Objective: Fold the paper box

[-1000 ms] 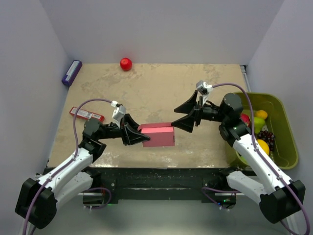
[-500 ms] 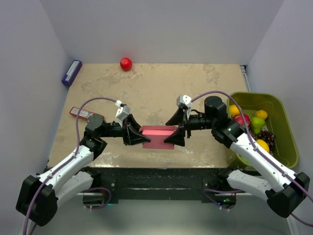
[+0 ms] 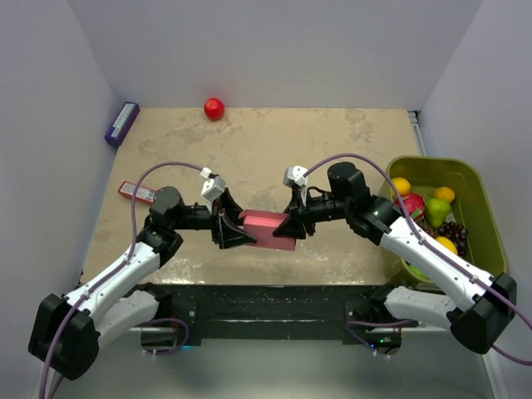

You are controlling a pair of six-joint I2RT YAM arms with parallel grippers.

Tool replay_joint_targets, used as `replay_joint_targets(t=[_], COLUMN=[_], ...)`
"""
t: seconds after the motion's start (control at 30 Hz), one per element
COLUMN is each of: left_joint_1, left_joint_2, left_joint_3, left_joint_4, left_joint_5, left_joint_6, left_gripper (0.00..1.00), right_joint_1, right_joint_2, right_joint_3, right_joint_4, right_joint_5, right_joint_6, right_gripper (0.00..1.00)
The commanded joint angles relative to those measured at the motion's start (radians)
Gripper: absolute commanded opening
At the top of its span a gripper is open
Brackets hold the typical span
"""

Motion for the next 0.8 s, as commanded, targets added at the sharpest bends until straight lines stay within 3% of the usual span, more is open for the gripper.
replay_joint_targets(t=[0.0,0.03,0.13,0.3,0.37,0.53,0.77], left_joint_1=[0.005,0.01,0.046,0.118,0.12,0.094,-0.013], left_joint_2=[-0.033,-0.042,-0.087,-0.124,-0.089,0.033,0.192], left_joint_3=[0.128,0.146,0.197,0.246,0.266,0.329,0.337], left_joint_4=[-0.228,-0.364,-0.541,-0.606,-0.636,-0.708,-0.692], left_joint_5=[-0.093,-0.191,-0.393,-0.455,-0.449,-0.517,-0.587], left_joint_6=[0.192,0.235,0.341,0.401,0.444,0.518,0.576], left_gripper=[0.8,0.83,0.91,0.94,0.92,0.77,0.75], right_joint_1=[0.0,0.002,0.026,0.069,0.072,0.073,0.074], right_joint_2=[-0.015,-0.018,-0.017,0.033,0.049,0.106,0.149], right_joint_3=[0.018,0.01,-0.018,-0.114,-0.163,-0.212,-0.234], right_joint_4=[0.01,0.029,0.073,0.258,0.306,0.414,0.449], right_joint_5=[0.152,0.187,0.319,0.449,0.474,0.493,0.491], right_joint_6=[-0.039,-0.038,-0.036,-0.038,-0.042,-0.056,-0.069], right_gripper=[0.29,0.27,0.24,0.24,0.23,0.24,0.23])
